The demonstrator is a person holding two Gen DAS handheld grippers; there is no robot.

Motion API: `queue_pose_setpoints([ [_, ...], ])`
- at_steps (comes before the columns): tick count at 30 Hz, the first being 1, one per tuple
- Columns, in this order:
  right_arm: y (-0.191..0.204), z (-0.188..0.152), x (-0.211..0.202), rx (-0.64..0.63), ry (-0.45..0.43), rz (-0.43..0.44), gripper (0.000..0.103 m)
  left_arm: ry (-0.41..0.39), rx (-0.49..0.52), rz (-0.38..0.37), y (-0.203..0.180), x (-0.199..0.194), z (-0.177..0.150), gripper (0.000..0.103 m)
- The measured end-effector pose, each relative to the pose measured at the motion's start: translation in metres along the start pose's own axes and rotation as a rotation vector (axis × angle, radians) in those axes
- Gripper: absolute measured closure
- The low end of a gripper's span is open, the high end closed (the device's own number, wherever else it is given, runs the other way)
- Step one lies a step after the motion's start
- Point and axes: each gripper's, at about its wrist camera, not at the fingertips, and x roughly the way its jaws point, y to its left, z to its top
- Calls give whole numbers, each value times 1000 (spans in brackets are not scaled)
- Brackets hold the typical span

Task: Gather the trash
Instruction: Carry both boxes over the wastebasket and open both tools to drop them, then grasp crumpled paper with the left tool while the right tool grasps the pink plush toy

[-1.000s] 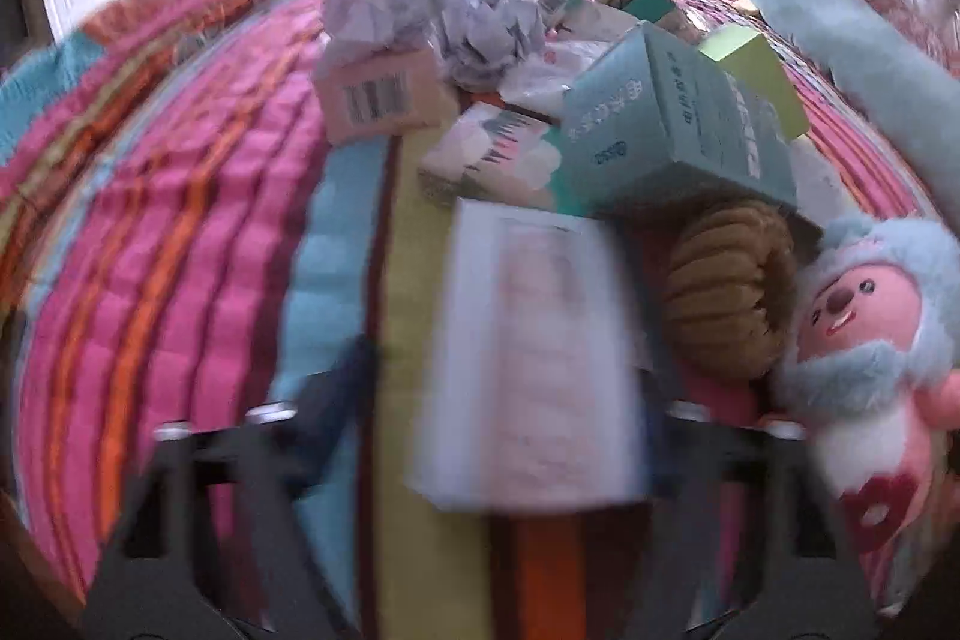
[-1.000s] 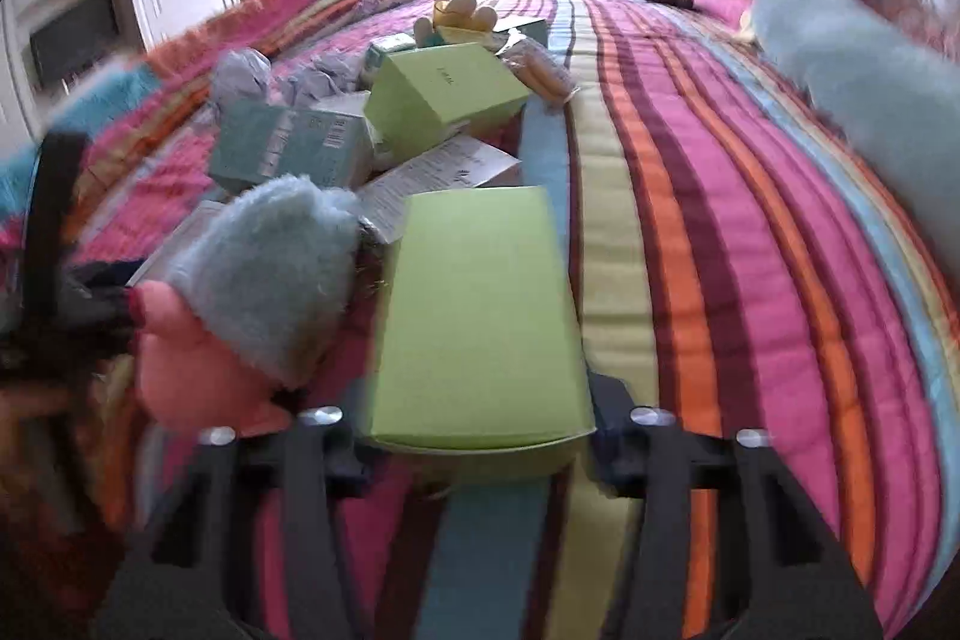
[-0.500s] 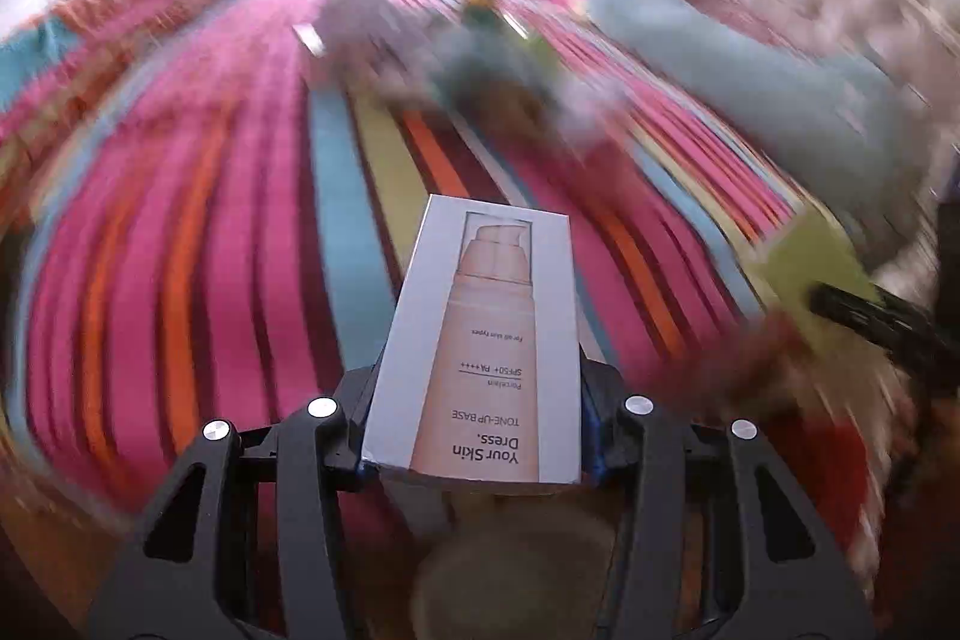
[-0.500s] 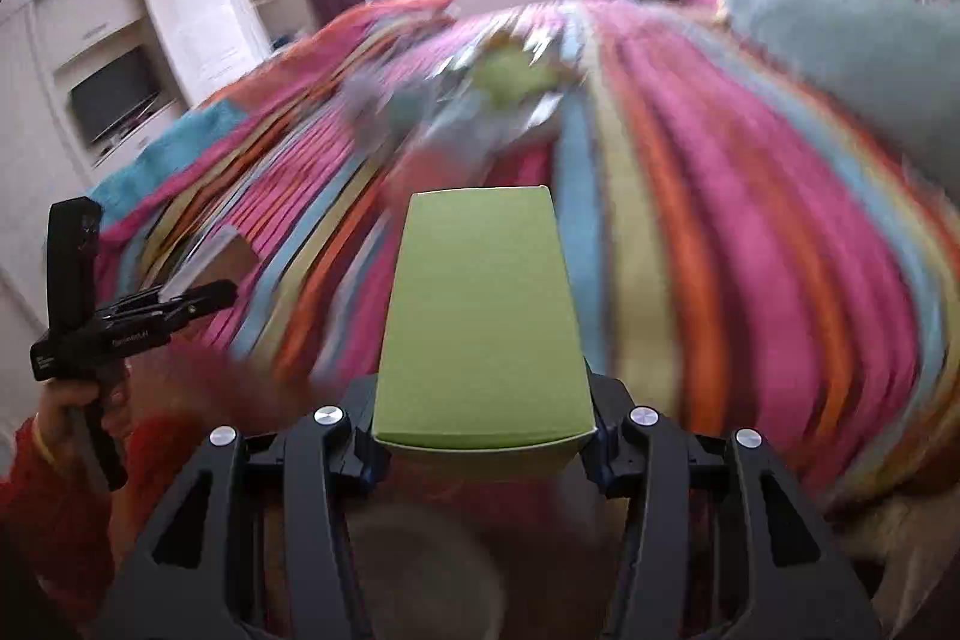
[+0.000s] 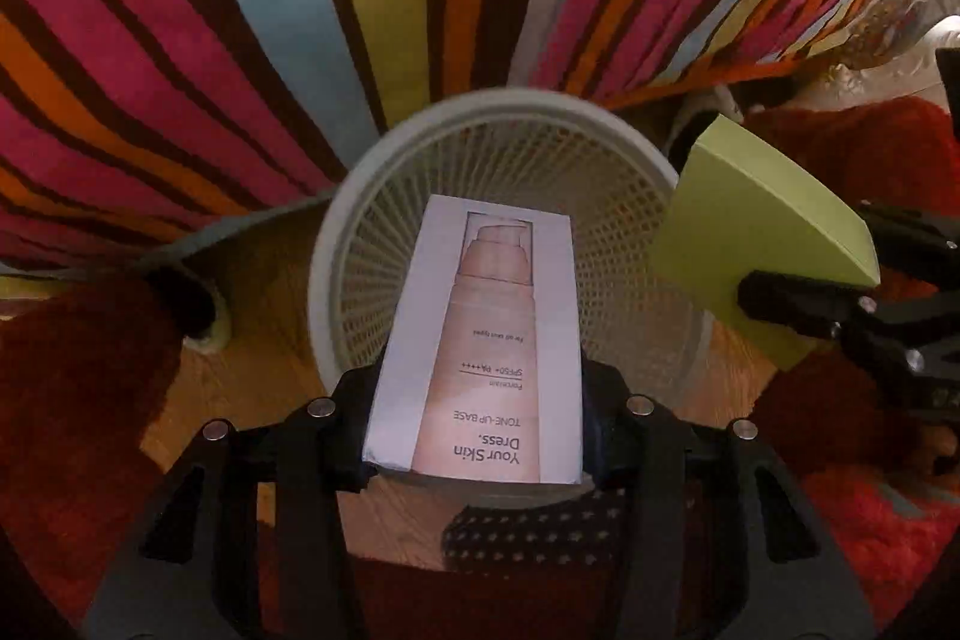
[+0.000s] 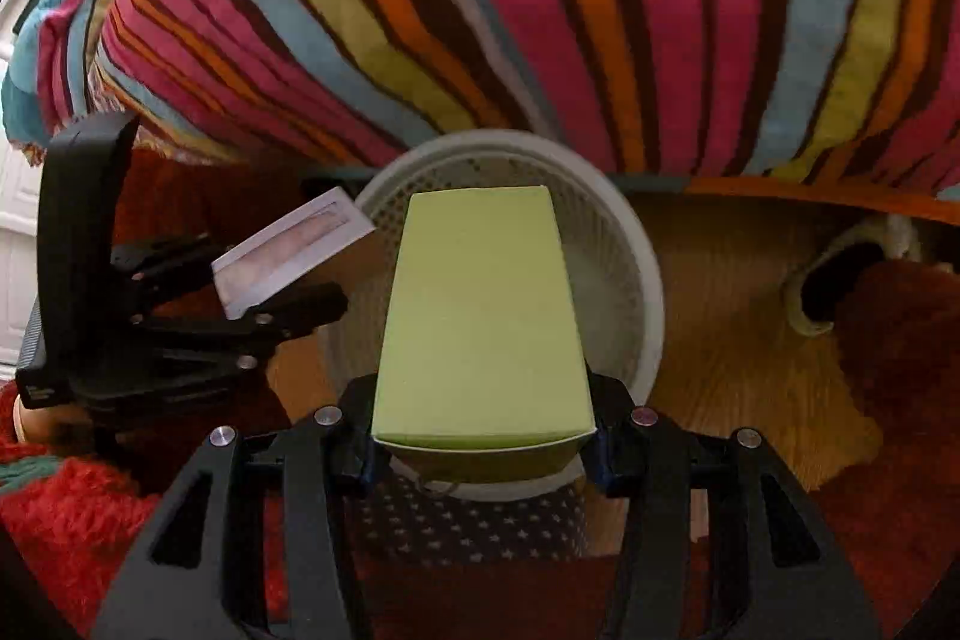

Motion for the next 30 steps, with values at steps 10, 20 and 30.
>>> queue_pose_setpoints([
  [10, -7, -11, -2, 35, -49, -78, 8, -69, -83, 13, 7, -6, -7, 8],
  [20, 6, -10, -72, 18, -244, -81, 8, -167, -59, 55, 8, -39, -5, 7],
  [30, 32, 73, -205, -61, -729, -138, 8, -652, -82, 146, 35, -218, 70, 7],
])
